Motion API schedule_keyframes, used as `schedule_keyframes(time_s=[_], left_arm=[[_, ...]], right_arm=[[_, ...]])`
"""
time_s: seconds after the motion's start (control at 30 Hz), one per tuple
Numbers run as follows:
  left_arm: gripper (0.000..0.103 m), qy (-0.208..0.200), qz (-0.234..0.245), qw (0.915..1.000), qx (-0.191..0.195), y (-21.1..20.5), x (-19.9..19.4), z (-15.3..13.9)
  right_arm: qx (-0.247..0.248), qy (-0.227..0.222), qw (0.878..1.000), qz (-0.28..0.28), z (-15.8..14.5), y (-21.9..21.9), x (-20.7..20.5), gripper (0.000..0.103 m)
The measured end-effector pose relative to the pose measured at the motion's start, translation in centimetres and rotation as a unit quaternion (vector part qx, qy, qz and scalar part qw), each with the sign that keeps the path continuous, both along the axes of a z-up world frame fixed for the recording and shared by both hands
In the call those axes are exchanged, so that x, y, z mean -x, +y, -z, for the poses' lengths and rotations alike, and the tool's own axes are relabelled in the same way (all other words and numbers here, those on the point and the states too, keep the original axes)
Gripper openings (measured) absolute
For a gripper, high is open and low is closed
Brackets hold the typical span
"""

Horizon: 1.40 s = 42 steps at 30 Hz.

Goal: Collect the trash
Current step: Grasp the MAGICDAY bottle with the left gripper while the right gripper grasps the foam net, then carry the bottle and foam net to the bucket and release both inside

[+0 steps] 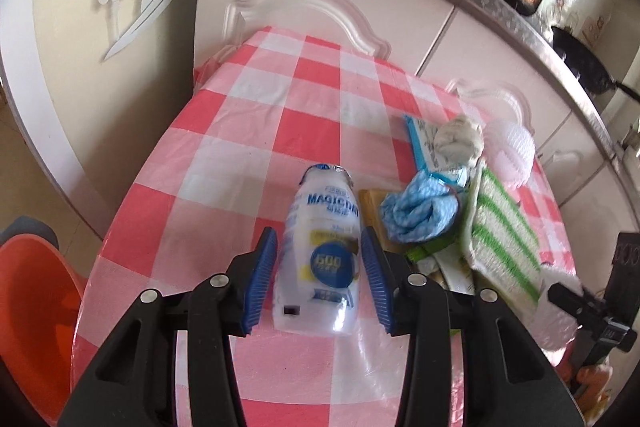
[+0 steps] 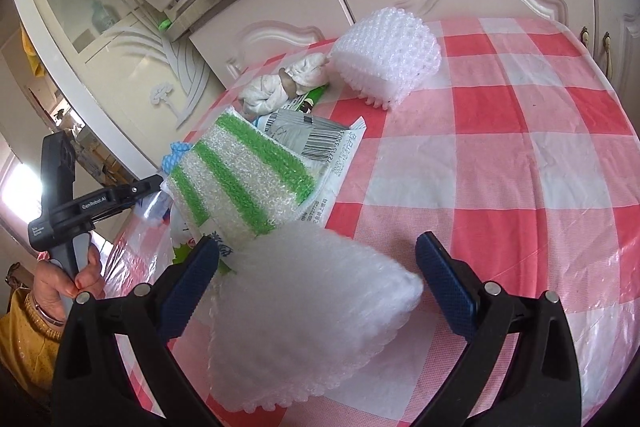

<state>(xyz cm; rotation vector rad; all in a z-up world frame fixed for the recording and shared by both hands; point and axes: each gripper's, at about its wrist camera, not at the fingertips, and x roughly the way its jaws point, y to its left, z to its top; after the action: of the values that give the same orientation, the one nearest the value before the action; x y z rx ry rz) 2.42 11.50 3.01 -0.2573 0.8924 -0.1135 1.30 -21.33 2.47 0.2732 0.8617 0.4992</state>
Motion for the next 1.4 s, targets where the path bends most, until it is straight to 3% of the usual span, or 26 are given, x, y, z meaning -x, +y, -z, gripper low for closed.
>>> schedule_keyframes(time_s=[0.27, 0.5, 0.73, 0.77, 0.8, 0.97, 1.4], left_arm=[[0.044, 0.022, 0.014, 0.9963, -0.081, -2.1, -0.6, 1.3], [0.044, 0.006, -0.005, 0.9974, -0.072, -2.0, 1.5, 0.5], [0.044, -0.005, -0.01, 0.9972, -0.073, -1.8, 6.8, -1.0], [0.044, -0.006, -0.01, 0.9971, -0.075, -1.7, 7.4, -1.1], [0.044, -0.008, -0.01, 0.997, -0.077, -1.7, 8.4, -1.4], [0.044, -0.014, -0.002, 0.9965, -0.082, -0.9, 12.1, -2.0], [0.044, -0.027, -0.017, 0.9983, -0.049, 4.6, 18.1, -1.9]], right_arm=[[0.037, -0.001, 0.999, -0.024, -0.1, -0.1, 0.6, 0.099], [0.059, -0.009, 0.997, -0.048, 0.0, -0.2, 1.5, 0.099], [0.081, -0.018, 0.996, -0.037, -0.2, 0.0, 1.8, 0.096], [0.086, -0.022, 0.996, -0.032, -0.3, 0.1, 1.9, 0.092], [0.088, -0.022, 0.995, -0.029, -0.3, 0.1, 1.9, 0.081], [0.096, -0.024, 0.995, -0.004, -0.4, -0.2, 1.9, 0.066], [0.028, -0.056, 0.994, 0.091, -1.5, -1.9, 3.9, 0.064]])
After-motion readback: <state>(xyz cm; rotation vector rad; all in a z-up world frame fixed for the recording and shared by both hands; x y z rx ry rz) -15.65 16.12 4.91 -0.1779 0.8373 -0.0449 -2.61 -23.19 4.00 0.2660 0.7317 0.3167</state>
